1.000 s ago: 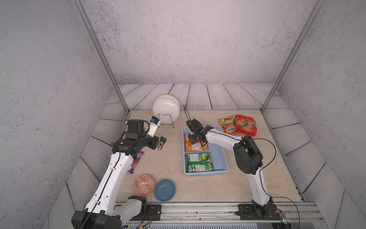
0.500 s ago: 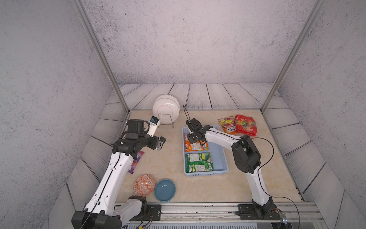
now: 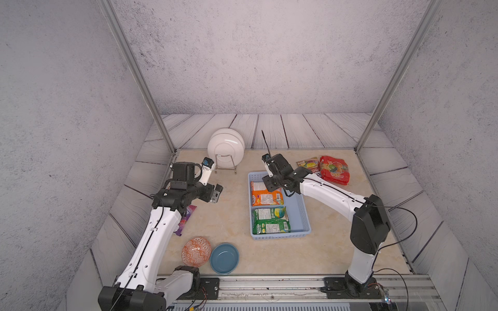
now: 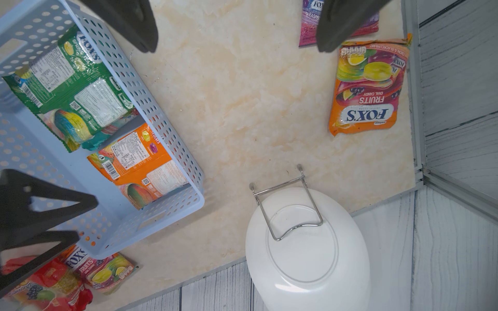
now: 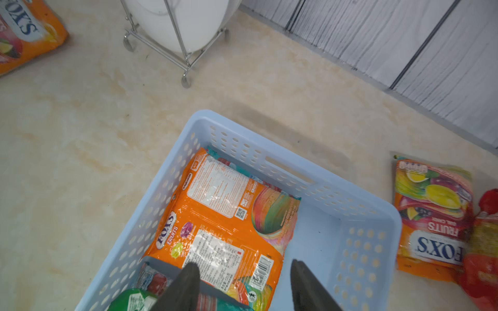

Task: Put the candies in the basket
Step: Place the candy in the basket, then pick up the candy at the center of the board.

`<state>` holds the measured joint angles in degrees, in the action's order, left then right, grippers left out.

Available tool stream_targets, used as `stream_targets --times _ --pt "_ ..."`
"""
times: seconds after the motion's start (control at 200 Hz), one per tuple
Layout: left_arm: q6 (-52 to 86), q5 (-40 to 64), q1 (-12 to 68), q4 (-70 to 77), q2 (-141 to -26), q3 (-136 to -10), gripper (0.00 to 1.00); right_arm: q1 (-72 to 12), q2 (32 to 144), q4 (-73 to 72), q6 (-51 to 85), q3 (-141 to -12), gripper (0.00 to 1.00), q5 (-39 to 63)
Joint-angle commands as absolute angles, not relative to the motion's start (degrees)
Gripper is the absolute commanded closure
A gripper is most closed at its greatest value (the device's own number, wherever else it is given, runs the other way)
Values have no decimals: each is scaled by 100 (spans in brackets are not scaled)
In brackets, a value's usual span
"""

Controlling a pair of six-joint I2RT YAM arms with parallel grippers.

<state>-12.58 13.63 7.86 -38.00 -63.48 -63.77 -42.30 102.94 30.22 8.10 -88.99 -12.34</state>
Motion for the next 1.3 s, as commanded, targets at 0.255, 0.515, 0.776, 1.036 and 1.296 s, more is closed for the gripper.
stream_targets --times 0.255,0.515,0.776,1.036,1.296 --pt "-1402 1120 678 -3744 -6487 -6312 2 -4210 8922 3475 121 -8202 24 -2028" --pt "-1617 927 644 -3827 -6664 -6442 2 -4112 7891 3403 -68 -7410 10 -2524" --pt "-1606 951 569 -3877 -6807 -6510 2 -3935 7075 3142 -270 -6523 4 -2791" --pt "-1961 739 570 -4201 -6829 -6646 2 -3852 6355 2519 -780 -5554 1 -2961" --pt "-2154 420 570 -4575 -6944 -6843 2 -3854 5399 1338 -1122 -4330 1 -3077"
